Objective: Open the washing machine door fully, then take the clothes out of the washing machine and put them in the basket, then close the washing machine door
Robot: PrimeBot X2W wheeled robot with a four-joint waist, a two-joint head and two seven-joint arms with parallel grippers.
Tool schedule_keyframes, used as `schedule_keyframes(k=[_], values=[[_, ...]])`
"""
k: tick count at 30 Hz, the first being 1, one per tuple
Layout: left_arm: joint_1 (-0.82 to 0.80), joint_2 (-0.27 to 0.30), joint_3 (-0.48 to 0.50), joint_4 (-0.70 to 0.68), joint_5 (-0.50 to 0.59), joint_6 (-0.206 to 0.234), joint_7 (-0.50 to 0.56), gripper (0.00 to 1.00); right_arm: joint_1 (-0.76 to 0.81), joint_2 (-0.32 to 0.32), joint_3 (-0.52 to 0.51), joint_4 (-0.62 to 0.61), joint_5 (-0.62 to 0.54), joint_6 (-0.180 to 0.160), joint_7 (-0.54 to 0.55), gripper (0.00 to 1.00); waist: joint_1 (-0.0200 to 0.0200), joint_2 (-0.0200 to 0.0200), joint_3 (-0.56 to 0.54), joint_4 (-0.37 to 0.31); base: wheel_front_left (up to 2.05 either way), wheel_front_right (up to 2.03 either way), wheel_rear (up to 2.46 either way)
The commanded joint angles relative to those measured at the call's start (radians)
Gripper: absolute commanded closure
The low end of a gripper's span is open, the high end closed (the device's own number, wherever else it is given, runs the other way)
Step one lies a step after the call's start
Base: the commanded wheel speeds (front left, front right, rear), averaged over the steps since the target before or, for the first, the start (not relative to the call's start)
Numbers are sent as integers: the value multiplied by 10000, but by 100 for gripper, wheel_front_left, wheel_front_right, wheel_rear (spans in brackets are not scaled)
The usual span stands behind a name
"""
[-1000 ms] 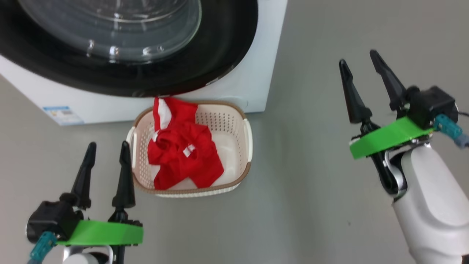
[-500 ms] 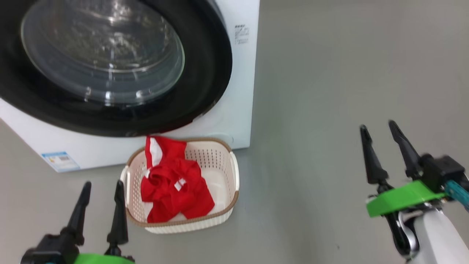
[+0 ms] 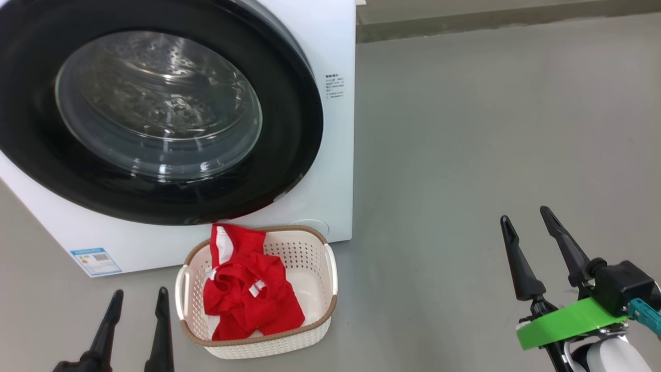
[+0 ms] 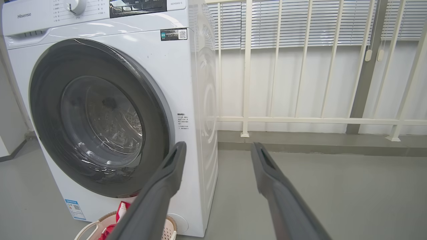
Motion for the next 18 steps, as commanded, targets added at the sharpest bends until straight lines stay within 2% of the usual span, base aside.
schedule_keyframes(k=[1, 17, 18], values=[[-104, 130, 362, -273, 48, -30, -76, 0, -119, -136, 226, -315, 15, -11, -63, 0, 0, 0, -73, 73, 0, 0, 0], [150, 104, 438, -261, 154, 62, -76, 0, 243, -98, 188, -376, -33, -11, -63, 0, 0, 0, -200, 337, 0, 0, 0], [233, -6, 99, -8, 51, 19, 1, 100, 394, -16, -34, -107, 8, 0, 0, 100, 0, 0, -201, 337, 0, 0, 0]])
